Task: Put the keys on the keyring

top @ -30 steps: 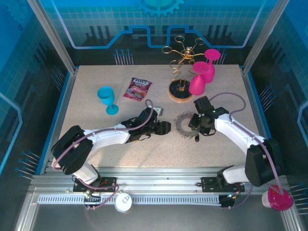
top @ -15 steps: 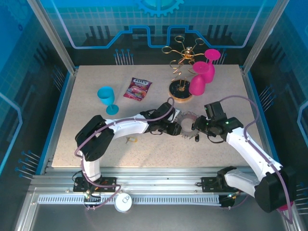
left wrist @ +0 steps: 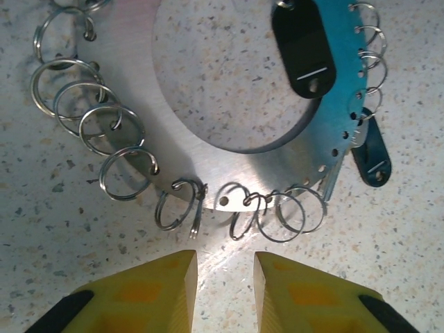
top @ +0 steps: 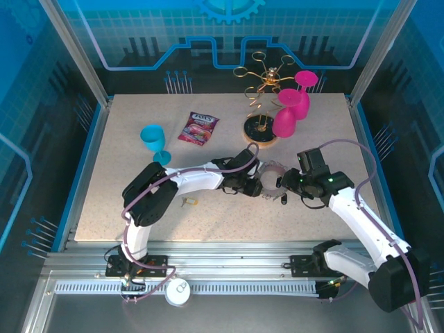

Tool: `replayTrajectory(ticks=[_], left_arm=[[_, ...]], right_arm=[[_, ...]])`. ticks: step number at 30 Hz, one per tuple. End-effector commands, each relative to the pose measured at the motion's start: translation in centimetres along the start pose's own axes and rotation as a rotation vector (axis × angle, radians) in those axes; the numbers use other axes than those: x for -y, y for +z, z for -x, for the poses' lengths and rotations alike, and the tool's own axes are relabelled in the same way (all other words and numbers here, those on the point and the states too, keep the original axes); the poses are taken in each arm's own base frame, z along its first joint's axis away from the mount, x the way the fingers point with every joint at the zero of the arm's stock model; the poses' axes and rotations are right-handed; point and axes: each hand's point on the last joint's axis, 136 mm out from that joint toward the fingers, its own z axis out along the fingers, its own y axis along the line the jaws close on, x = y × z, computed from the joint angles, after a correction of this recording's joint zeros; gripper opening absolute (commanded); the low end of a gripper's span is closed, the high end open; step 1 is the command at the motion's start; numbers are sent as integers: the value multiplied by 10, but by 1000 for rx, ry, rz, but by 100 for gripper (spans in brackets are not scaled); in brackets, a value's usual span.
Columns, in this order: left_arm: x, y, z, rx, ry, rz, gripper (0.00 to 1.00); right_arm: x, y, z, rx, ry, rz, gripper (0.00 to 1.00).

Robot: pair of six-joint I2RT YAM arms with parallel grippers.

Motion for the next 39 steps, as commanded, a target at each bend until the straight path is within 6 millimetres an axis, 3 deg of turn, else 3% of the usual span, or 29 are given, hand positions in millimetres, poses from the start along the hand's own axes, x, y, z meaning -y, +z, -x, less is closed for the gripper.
replayTrajectory(ticks=[1,16,31,39], left_arm=[[0,6,2,-8,-4,19,28],[-11,19,3,0,-31,67,25],[-2,25,6,4,-30,16,24],[-2,32,9,6,-40,13,16]], right_arm=[[13,-3,-2,5,2,-41,39],[19,-7,-4,11,12,-47,38],[20,-9,-3,12,17,-46,38],[20,-11,-3,15,16,-47,38]])
